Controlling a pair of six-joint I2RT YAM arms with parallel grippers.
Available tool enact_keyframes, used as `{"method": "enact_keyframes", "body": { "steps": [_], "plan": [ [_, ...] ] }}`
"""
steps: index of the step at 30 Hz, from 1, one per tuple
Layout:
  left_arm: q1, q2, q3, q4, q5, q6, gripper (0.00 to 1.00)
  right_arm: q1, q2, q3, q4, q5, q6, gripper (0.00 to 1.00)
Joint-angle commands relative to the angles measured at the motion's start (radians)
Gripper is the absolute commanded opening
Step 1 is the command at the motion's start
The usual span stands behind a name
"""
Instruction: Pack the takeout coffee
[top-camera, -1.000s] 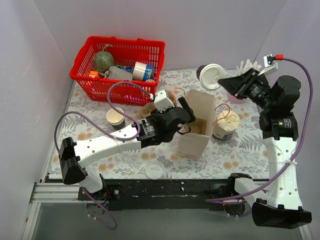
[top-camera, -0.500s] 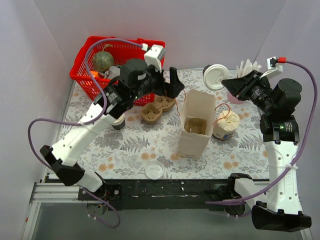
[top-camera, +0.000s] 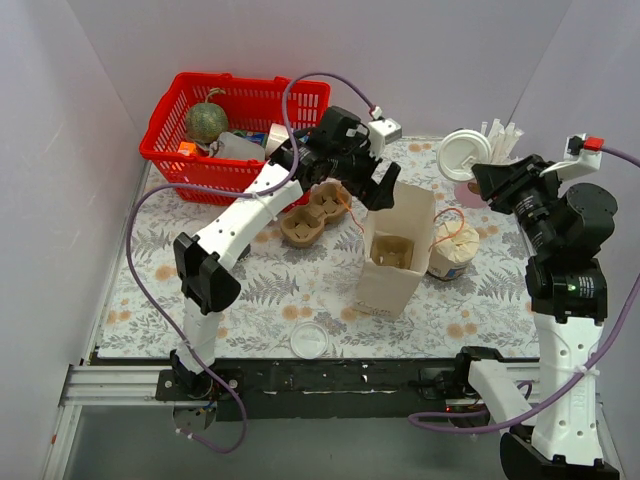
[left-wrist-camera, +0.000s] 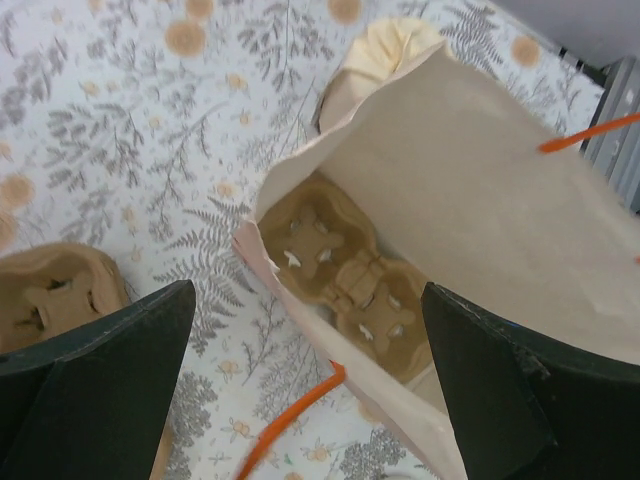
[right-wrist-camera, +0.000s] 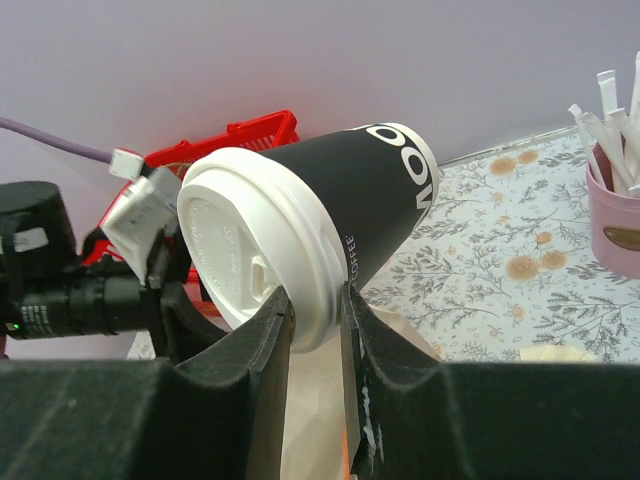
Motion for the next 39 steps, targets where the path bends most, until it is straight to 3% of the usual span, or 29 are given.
{"method": "enact_keyframes", "body": {
  "steps": [1, 2, 5, 6, 9, 10, 19, 25, 28, 33, 34, 36, 37, 39],
  "plan": [
    [0.007, -0.064, -0.068, -0.024, -0.003, 0.046, 0.98, -0.005, 0.007, 0.007, 0.003, 0.045, -0.036, 0.01],
    [0.007, -0.059, -0.079, -0.014, 0.003, 0.042, 0.97, -0.005, 0.008, 0.0, 0.009, 0.028, -0.033, 0.01],
    [0.007, -0.01, -0.055, -0.017, -0.01, -0.032, 0.72, -0.005, 0.005, -0.019, 0.029, 0.011, -0.022, 0.01],
    [0.007, 0.003, -0.021, -0.018, -0.027, -0.062, 0.56, -0.005, 0.005, -0.019, 0.031, 0.011, -0.022, 0.01],
    [0.007, 0.037, 0.001, -0.014, -0.138, -0.176, 0.24, -0.005, 0.007, -0.014, 0.026, 0.008, -0.026, 0.01],
    [0.007, 0.034, -0.001, -0.001, -0.188, -0.246, 0.0, -0.005, 0.008, -0.014, 0.028, 0.003, -0.025, 0.01],
    [-0.019, -0.091, -0.122, 0.036, -0.744, -0.62, 0.0, -0.005, 0.039, -0.008, 0.077, -0.136, -0.003, 0.01],
    [-0.069, -0.176, -0.275, 0.036, -0.861, -0.858, 0.0, -0.005, 0.099, 0.033, 0.121, -0.256, 0.041, 0.01],
    [-0.107, -0.145, -0.242, -0.064, -0.966, -0.986, 0.0, -0.003, 0.152, 0.101, 0.123, -0.358, 0.053, 0.01],
    [-0.187, -0.127, -0.167, -0.073, -1.087, -1.034, 0.0, 0.003, 0.194, 0.211, 0.095, -0.379, 0.061, 0.01],
    [-0.191, -0.125, -0.159, -0.075, -1.098, -1.04, 0.02, 0.003, 0.202, 0.237, 0.071, -0.376, 0.059, 0.01],
    [-0.202, -0.121, -0.136, -0.083, -1.118, -1.043, 0.2, 0.003, 0.243, 0.317, 0.029, -0.38, 0.05, 0.01],
    [-0.21, -0.124, -0.134, -0.077, -1.129, -1.031, 0.47, 0.003, 0.257, 0.332, -0.009, -0.397, 0.053, 0.01],
    [-0.225, -0.141, -0.143, -0.061, -1.148, -1.003, 0.63, 0.013, 0.274, 0.317, -0.017, -0.42, 0.084, 0.01]
  ]
}}
